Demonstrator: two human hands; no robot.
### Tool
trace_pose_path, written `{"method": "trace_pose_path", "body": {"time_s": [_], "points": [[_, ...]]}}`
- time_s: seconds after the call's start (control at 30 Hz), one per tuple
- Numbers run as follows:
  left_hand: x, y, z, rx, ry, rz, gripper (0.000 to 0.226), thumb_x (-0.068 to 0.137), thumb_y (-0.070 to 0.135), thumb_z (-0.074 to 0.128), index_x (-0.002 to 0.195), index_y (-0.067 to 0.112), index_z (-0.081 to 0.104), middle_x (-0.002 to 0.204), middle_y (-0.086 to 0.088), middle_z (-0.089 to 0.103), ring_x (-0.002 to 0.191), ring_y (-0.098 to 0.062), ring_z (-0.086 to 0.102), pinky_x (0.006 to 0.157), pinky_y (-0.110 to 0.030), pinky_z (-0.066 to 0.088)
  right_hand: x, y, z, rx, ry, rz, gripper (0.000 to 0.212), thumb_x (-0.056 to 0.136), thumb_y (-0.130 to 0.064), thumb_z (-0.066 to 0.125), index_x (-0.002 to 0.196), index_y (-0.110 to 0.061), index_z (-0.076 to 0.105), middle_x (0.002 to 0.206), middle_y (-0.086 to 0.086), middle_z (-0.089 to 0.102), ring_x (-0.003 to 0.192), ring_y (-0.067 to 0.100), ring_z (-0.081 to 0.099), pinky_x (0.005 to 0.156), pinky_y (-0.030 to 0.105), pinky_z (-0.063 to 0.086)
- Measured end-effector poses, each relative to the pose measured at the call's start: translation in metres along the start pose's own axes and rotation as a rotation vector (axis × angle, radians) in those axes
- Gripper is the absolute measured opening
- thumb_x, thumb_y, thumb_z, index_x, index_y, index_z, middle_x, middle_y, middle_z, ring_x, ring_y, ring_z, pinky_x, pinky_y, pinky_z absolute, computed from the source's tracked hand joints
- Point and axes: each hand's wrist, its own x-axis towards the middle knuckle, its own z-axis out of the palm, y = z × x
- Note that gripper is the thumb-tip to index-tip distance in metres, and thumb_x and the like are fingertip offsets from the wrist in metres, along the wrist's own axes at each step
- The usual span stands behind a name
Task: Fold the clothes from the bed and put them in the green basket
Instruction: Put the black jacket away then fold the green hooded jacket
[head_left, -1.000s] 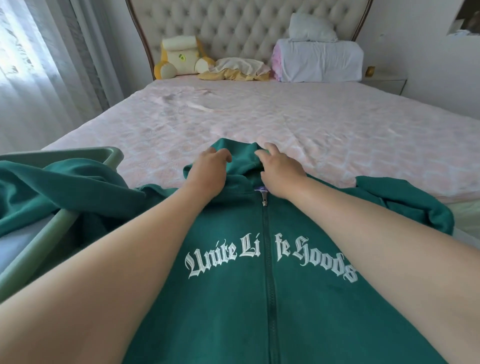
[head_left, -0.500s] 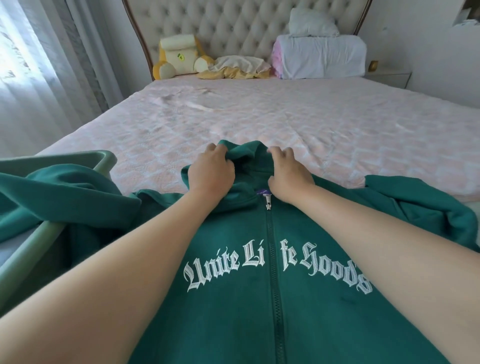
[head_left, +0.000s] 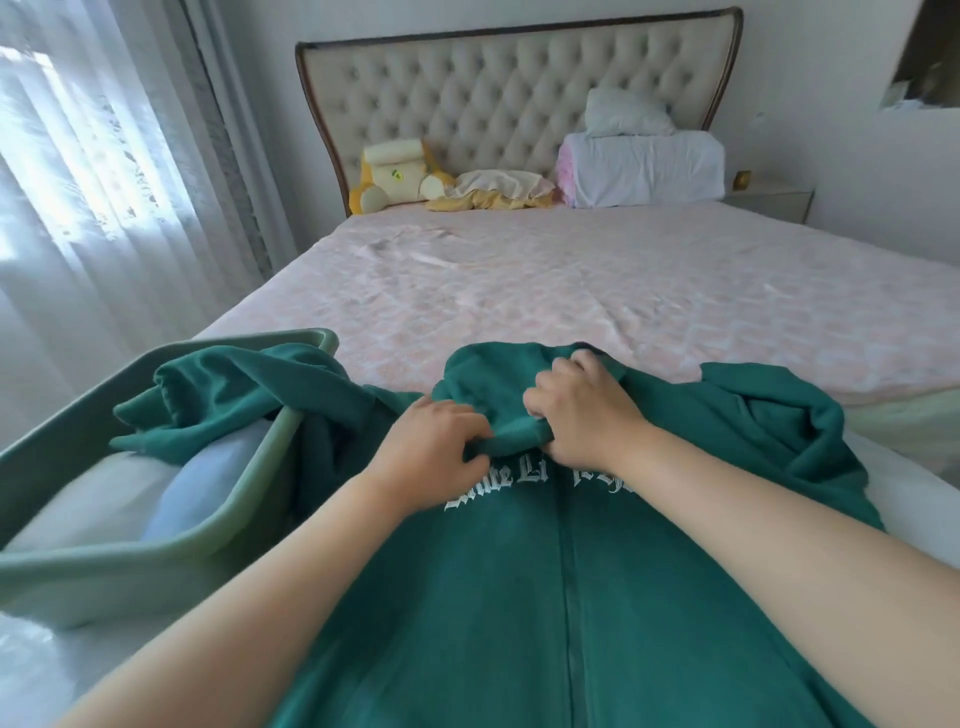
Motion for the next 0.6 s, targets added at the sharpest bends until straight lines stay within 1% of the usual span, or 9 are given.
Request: {"method": "trace_pose_path", "body": {"time_s": [0.07, 0.13, 0.27, 0.33, 0.4, 0.47, 0.5, 0.53, 0.6], "points": [[-0.019, 0.017, -0.012, -0.039, -0.061, -0.004, 0.015, 0.075, 0.037, 0.058, 0.082, 0.026, 0.066, 0.073, 0.012, 0.058, 0.072, -0.010, 0.053, 0.074, -0.030, 0.042, -0.021, -0.020, -0.021, -0.015, -0.153, -0.030, 0.015, 0.075, -0.037, 0.062, 0.080, -0.025, 0.055, 0.080, -0.006, 0.056, 0.080, 0.021, 0.050, 0.090, 0.038, 0.037], [-0.036, 0.034, -0.023, -0.113, -0.224, -0.046, 0.015, 0.077, 0.037, 0.064, 0.089, 0.029, 0.068, 0.077, 0.012, 0.062, 0.072, -0.008, 0.055, 0.071, -0.026, 0.045, -0.040, -0.034, -0.040, 0.079, -0.301, -0.019, 0.016, 0.078, -0.038, 0.059, 0.075, -0.026, 0.050, 0.078, -0.009, 0.058, 0.077, 0.018, 0.053, 0.084, 0.035, 0.038], [-0.058, 0.063, -0.035, -0.278, -0.633, -0.144, 0.020, 0.078, 0.046, 0.069, 0.094, 0.033, 0.070, 0.078, 0.018, 0.067, 0.069, 0.000, 0.058, 0.071, -0.023, 0.051, -0.072, -0.052, -0.070, 0.353, -0.734, 0.065, 0.027, 0.072, -0.042, 0.075, 0.083, -0.023, 0.059, 0.081, -0.006, 0.064, 0.075, 0.015, 0.057, 0.062, 0.031, 0.042], [-0.062, 0.070, -0.036, -0.426, -0.644, -0.222, 0.018, 0.083, 0.047, 0.063, 0.088, 0.032, 0.072, 0.076, 0.018, 0.069, 0.066, -0.001, 0.059, 0.075, -0.029, 0.055, -0.081, -0.054, -0.083, 0.499, -0.910, 0.111, 0.038, 0.070, -0.052, 0.080, 0.091, -0.025, 0.065, 0.089, -0.007, 0.070, 0.077, 0.012, 0.061, 0.067, 0.031, 0.049], [-0.061, 0.065, -0.031, -0.463, -0.410, -0.292, 0.012, 0.086, 0.035, 0.059, 0.086, 0.033, 0.070, 0.078, 0.016, 0.070, 0.067, -0.003, 0.059, 0.078, -0.034, 0.055, -0.083, -0.052, -0.086, 0.665, -0.830, 0.192, 0.030, 0.078, -0.052, 0.072, 0.089, -0.024, 0.068, 0.088, -0.006, 0.072, 0.073, 0.009, 0.061, 0.071, 0.030, 0.052], [-0.059, 0.053, -0.021, -0.422, -0.106, -0.356, 0.017, 0.086, 0.021, 0.057, 0.095, 0.033, 0.065, 0.089, 0.014, 0.067, 0.080, -0.006, 0.059, 0.084, -0.035, 0.052, -0.081, -0.046, -0.078, 0.768, -0.544, 0.313, 0.013, 0.085, -0.036, 0.063, 0.085, -0.024, 0.066, 0.085, -0.005, 0.071, 0.073, 0.009, 0.062, 0.071, 0.028, 0.050], [-0.058, 0.047, -0.016, -0.413, -0.020, -0.401, 0.022, 0.087, 0.020, 0.058, 0.106, 0.030, 0.062, 0.102, 0.011, 0.063, 0.093, -0.009, 0.058, 0.091, -0.033, 0.049, -0.080, -0.041, -0.071, 0.739, -0.403, 0.365, 0.004, 0.086, -0.030, 0.062, 0.087, -0.026, 0.064, 0.089, -0.007, 0.068, 0.079, 0.011, 0.062, 0.072, 0.027, 0.050], [-0.055, 0.043, -0.013, -0.407, 0.002, -0.460, 0.031, 0.089, 0.024, 0.060, 0.120, 0.027, 0.058, 0.116, 0.007, 0.059, 0.110, -0.014, 0.053, 0.100, -0.032, 0.044, -0.079, -0.037, -0.064, 0.684, -0.299, 0.400, 0.008, 0.086, -0.026, 0.062, 0.093, -0.029, 0.060, 0.097, -0.010, 0.064, 0.085, 0.012, 0.061, 0.076, 0.027, 0.049], [-0.049, 0.040, -0.010, -0.414, -0.110, -0.561, 0.058, 0.087, 0.044, 0.066, 0.140, 0.026, 0.049, 0.136, 0.003, 0.050, 0.132, -0.022, 0.037, 0.112, -0.035, 0.033, -0.078, -0.033, -0.049, 0.645, -0.229, 0.435, 0.032, 0.087, -0.030, 0.066, 0.116, -0.033, 0.055, 0.118, -0.010, 0.055, 0.090, 0.007, 0.056, 0.084, 0.028, 0.045]]}}
